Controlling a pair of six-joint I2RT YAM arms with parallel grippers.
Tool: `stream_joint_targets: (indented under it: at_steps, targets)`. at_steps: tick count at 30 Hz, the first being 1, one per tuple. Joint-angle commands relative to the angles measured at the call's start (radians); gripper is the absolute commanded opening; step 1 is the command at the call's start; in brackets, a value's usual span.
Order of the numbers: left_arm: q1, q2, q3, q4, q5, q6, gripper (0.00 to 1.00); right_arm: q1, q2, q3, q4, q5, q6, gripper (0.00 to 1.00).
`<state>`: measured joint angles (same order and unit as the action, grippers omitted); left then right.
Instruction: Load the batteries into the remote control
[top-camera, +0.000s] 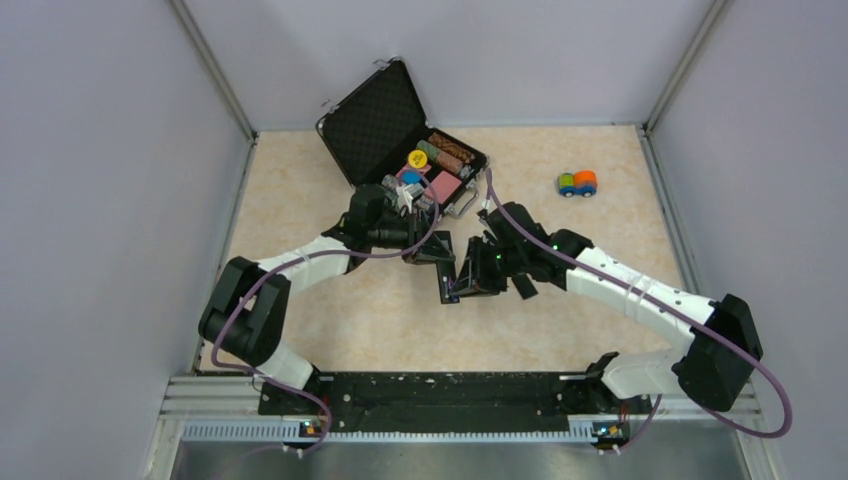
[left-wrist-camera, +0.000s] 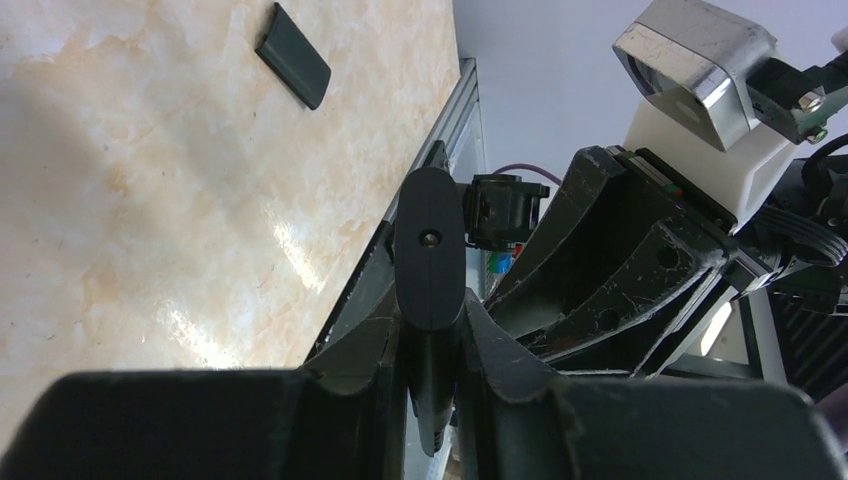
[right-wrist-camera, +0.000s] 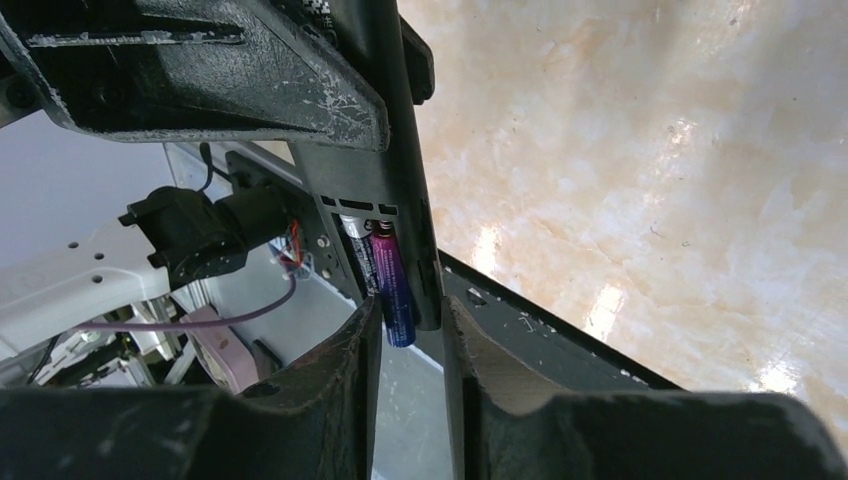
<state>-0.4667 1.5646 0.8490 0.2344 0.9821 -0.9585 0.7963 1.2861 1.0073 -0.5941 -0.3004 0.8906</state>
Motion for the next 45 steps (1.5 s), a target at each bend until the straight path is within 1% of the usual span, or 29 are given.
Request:
stream_joint_targets:
  at_steps: [1, 8, 10, 13, 15, 18, 21, 24, 26, 31, 32, 34, 37, 45]
  targets:
    - [-0.002, 0.013, 0.034, 0.013, 0.032, -0.02, 0.0, 0.003, -0.012, 0.011, -0.011, 0.043, -0.011, 0.28]
    - [-0.002, 0.027, 0.037, 0.008, 0.026, -0.023, 0.0, 0.004, -0.074, -0.003, 0.007, 0.066, 0.012, 0.47]
    - [-0.003, 0.031, 0.04, 0.008, 0.027, -0.025, 0.0, 0.0, -0.098, -0.01, 0.016, 0.07, 0.017, 0.5]
    - [-0.002, 0.034, 0.042, 0.016, 0.03, -0.043, 0.0, -0.005, -0.127, -0.027, 0.04, 0.055, 0.007, 0.51]
    - [-0.002, 0.038, 0.044, 0.027, 0.033, -0.065, 0.0, -0.006, -0.15, -0.048, 0.089, 0.022, -0.035, 0.51]
    - [-0.001, 0.041, 0.045, 0.046, 0.039, -0.103, 0.0, -0.005, -0.213, -0.087, 0.133, 0.033, -0.127, 0.46]
    - [-0.002, 0.042, 0.045, 0.066, 0.044, -0.146, 0.0, -0.005, -0.261, -0.103, 0.146, 0.05, -0.247, 0.45]
    - [-0.001, 0.045, 0.049, 0.104, 0.052, -0.192, 0.0, -0.005, -0.286, -0.102, 0.148, 0.042, -0.349, 0.48]
    - [-0.002, 0.044, 0.051, 0.135, 0.058, -0.225, 0.0, -0.004, -0.3, -0.105, 0.167, 0.019, -0.382, 0.5]
    - [-0.002, 0.042, 0.061, 0.196, 0.066, -0.283, 0.0, -0.004, -0.299, -0.116, 0.184, 0.003, -0.399, 0.5]
    - [-0.002, 0.04, 0.064, 0.198, 0.068, -0.283, 0.0, -0.005, -0.298, -0.121, 0.184, 0.004, -0.396, 0.48]
    - [-0.002, 0.035, 0.065, 0.198, 0.065, -0.28, 0.0, -0.004, -0.299, -0.135, 0.202, 0.006, -0.382, 0.39]
    - [-0.003, 0.029, 0.066, 0.197, 0.063, -0.281, 0.0, -0.002, -0.312, -0.157, 0.242, 0.0, -0.371, 0.33]
    - [-0.002, 0.024, 0.065, 0.198, 0.062, -0.287, 0.0, -0.003, -0.305, -0.166, 0.257, 0.037, -0.362, 0.3]
